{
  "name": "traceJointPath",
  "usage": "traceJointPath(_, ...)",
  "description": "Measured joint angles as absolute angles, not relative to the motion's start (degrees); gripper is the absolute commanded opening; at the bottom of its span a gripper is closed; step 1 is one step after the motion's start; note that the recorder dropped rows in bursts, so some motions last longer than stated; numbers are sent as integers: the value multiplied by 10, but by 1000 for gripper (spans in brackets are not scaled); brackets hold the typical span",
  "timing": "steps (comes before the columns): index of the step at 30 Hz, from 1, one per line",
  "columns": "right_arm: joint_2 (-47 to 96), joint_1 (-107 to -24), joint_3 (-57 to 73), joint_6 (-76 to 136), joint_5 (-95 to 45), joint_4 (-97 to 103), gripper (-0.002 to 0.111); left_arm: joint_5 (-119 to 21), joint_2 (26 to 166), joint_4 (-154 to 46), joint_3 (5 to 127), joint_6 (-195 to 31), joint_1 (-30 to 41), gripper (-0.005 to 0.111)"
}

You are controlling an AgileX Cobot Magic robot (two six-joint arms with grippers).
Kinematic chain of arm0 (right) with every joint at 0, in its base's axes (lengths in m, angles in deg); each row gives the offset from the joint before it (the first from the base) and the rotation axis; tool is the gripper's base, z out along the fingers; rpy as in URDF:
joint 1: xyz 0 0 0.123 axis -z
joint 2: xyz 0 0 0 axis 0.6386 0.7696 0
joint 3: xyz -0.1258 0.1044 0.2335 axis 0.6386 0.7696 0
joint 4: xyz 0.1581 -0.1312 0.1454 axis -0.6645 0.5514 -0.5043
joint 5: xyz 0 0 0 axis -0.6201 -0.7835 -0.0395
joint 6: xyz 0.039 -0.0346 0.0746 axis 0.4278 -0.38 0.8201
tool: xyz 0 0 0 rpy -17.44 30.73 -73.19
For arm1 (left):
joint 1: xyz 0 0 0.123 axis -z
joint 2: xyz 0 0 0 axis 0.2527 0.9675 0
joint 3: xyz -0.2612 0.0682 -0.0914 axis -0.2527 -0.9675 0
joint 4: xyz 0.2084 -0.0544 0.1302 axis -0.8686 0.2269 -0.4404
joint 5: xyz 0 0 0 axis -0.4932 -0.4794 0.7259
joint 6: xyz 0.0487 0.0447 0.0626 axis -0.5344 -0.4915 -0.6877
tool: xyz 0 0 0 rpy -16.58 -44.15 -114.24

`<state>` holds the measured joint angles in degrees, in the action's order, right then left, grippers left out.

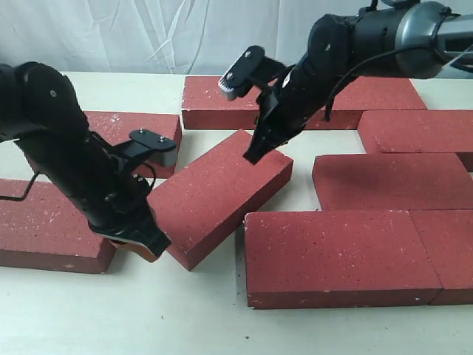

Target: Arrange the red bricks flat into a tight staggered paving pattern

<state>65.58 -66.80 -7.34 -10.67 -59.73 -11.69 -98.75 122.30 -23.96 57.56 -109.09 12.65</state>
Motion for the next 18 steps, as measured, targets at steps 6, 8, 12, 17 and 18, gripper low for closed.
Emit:
traceJointPath(6, 709, -594, -149, -93, -647, -183, -1, -992, 1274, -263, 598, -1067, 128, 0)
traceJointPath(8, 730, -580, -169, -92, -658, -188, -1, -991, 1284, -267, 607, -1062, 128, 0)
traceJointPath(12, 763, -576, -189, -92, -671, -185, -1, -990, 1305, -273, 625, -1059, 128, 0)
traceJointPath(17, 788, -576, -198, -92, -682, -185, -1, -978, 1328, -275, 649, -1058, 128, 0)
traceJointPath(18, 789, -576, -199, -92, -687, -185, -1, -977, 1328, -276, 655, -1057, 128, 0)
